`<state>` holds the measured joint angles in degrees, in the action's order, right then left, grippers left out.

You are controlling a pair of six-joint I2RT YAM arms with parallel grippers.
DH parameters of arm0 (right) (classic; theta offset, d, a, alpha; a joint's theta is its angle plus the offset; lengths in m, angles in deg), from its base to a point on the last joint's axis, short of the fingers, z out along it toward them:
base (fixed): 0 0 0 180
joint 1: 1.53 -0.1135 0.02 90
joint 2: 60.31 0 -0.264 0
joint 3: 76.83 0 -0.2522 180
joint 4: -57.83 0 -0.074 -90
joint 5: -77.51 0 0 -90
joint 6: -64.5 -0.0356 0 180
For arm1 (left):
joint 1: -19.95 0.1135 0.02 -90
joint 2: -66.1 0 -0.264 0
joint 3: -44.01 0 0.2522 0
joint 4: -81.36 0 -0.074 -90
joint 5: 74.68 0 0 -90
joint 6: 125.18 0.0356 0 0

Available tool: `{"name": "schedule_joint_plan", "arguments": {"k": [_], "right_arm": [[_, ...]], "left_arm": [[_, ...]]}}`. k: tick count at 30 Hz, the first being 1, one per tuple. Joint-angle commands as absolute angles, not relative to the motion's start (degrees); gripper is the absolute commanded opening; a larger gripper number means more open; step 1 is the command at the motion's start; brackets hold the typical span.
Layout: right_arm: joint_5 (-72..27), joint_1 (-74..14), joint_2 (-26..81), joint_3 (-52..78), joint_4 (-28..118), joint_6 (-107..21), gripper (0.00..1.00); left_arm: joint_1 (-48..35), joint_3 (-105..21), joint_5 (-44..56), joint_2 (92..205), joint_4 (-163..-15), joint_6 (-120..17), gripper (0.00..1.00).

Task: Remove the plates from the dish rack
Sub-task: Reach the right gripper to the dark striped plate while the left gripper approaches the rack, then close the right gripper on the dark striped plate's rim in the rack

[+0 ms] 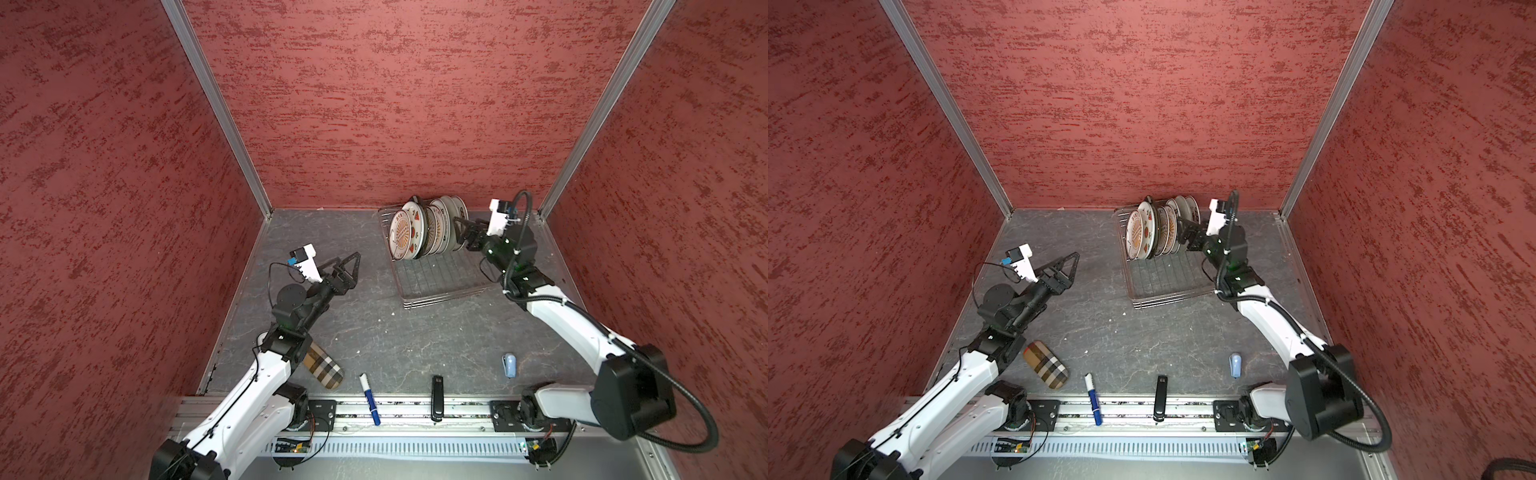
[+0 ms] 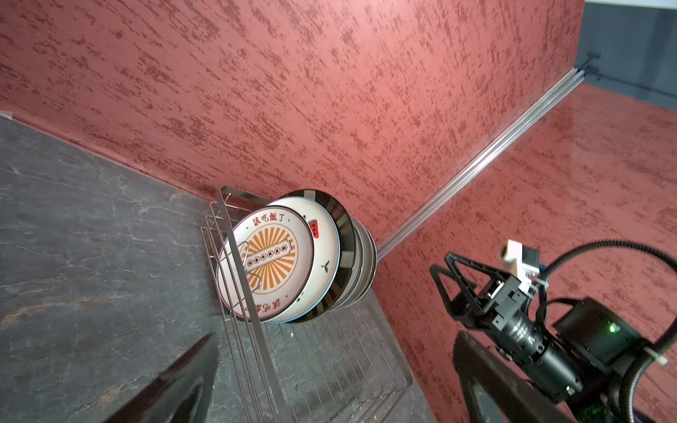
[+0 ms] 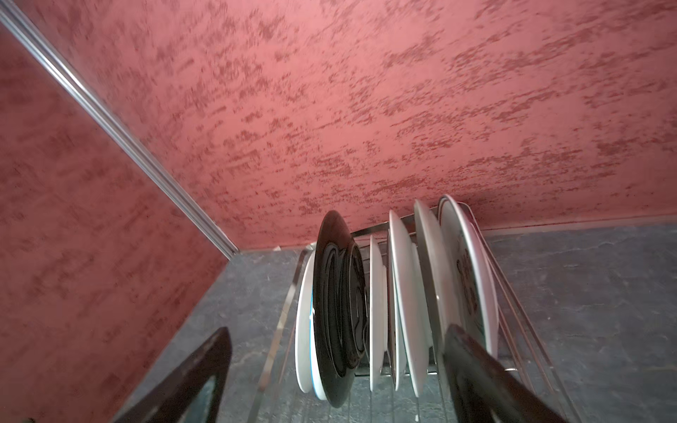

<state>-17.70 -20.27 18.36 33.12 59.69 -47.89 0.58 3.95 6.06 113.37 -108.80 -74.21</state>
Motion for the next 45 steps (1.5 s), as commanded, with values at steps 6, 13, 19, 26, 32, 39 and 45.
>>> {"name": "schedule_joint_plan", "arguments": {"k": [6, 13, 19, 26, 32, 39, 45], "right_arm": [[-7.9, -26.7, 30.6, 16.5, 43.3, -40.3, 0.62], [-5.2, -28.6, 40.8, 1.5, 30.1, -38.4, 0.46], [-1.0, -29.6, 45.6, -5.0, 24.6, -37.2, 0.31], [2.7, -30.2, 48.8, -8.6, 22.5, -36.3, 0.2], [4.0, -30.4, 48.6, -9.4, 21.9, -37.7, 0.28], [5.2, -32.0, 44.4, -7.1, 25.1, -37.5, 0.29], [3.7, -32.5, 43.3, -5.7, 26.3, -37.3, 0.29]], "left_arm": [[-1.8, 2.5, 4.0, 121.1, -111.8, -72.9, 0.99], [-3.4, -0.8, 1.0, 127.0, -115.4, -72.5, 1.0], [-5.2, -1.3, 1.2, 129.4, -117.7, -72.0, 0.99], [-6.2, -2.9, 0.6, 133.6, -118.5, -71.6, 1.0], [-6.2, -3.1, 1.1, 134.9, -118.6, -71.7, 1.0], [-6.2, -3.3, 1.2, 135.0, -118.3, -71.4, 1.0], [-6.1, -3.4, 1.3, 135.1, -118.2, -70.8, 0.99]]}}
